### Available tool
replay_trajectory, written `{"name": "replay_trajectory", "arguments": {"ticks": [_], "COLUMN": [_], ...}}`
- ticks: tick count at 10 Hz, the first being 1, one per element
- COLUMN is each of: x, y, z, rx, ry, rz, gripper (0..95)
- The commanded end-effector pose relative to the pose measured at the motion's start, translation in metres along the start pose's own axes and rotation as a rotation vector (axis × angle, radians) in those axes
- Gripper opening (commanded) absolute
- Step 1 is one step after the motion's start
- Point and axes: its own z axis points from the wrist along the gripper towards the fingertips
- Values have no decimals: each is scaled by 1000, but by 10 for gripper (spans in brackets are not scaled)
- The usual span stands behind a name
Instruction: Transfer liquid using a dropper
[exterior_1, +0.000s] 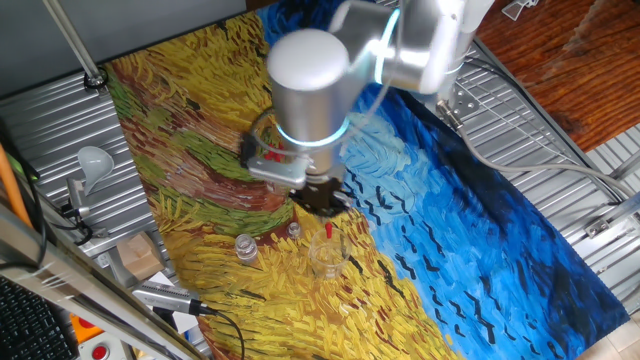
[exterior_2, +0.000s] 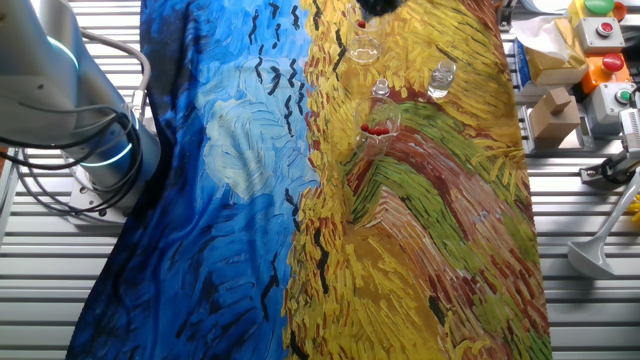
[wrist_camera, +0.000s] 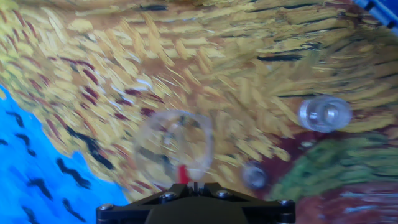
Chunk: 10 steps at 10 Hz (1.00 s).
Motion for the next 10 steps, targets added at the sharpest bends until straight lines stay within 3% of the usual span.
{"name": "replay_trajectory", "arguments": {"ticks": [1,4,5,10], "x": [7,7,7,11], "y": [-12,-12,-12,-16], "z": [0,0,0,-4], "rx": [-5,-9,11,24], "ry": [-8,7,19,-4], "rz": [-19,2,46,124], "gripper": [0,0,0,0]}}
